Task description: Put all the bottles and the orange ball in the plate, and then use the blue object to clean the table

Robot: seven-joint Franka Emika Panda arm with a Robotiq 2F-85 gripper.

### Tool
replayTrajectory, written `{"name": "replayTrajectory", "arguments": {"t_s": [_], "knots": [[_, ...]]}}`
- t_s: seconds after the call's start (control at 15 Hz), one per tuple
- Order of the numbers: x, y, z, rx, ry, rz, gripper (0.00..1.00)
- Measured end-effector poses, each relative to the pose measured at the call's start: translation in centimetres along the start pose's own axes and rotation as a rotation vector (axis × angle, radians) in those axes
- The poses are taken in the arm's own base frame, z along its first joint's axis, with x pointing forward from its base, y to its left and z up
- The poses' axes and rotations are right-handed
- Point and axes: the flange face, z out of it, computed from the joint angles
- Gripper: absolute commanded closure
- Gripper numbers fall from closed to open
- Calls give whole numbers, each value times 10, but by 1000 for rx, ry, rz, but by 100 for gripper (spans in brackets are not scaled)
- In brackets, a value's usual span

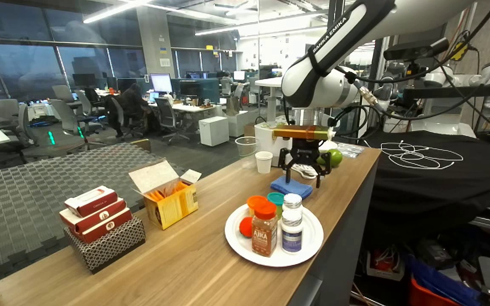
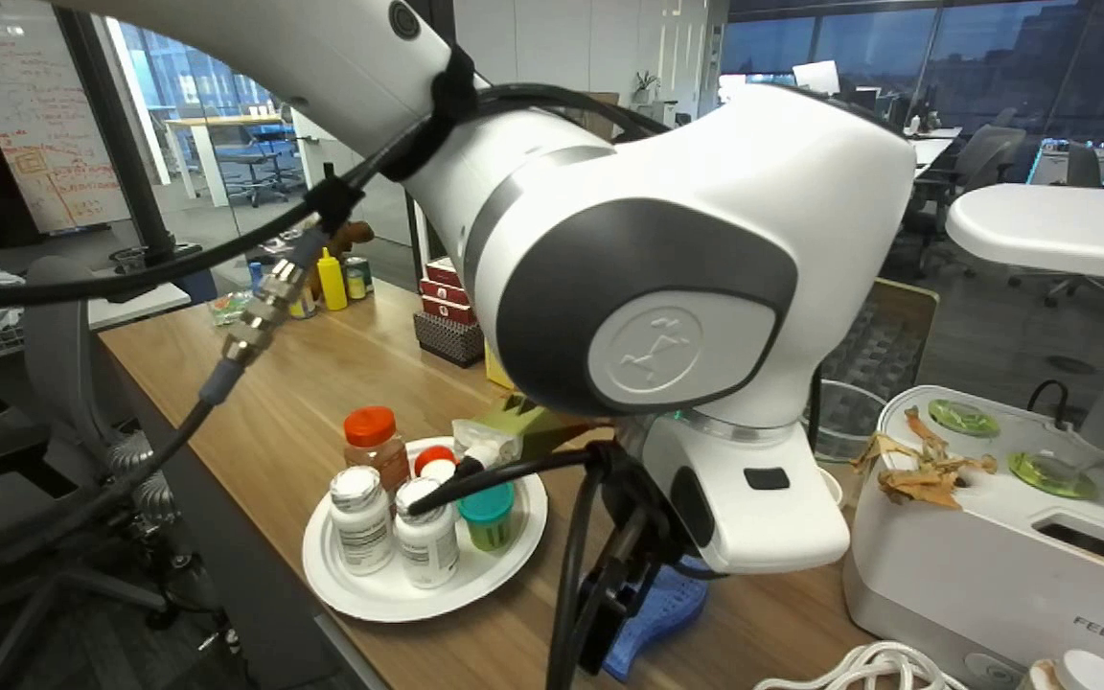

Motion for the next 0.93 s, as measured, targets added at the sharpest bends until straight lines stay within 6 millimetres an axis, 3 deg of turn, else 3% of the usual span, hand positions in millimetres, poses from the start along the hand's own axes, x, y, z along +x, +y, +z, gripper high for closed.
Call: {"name": "replayTrajectory", "arguments": {"t_s": [0.53,0.67,0.93], "knots": [[10,-15,-1,6,35,70,93],[10,-19,-2,8,45,71,99],[9,-27,-2,3,59,66,97]]}}
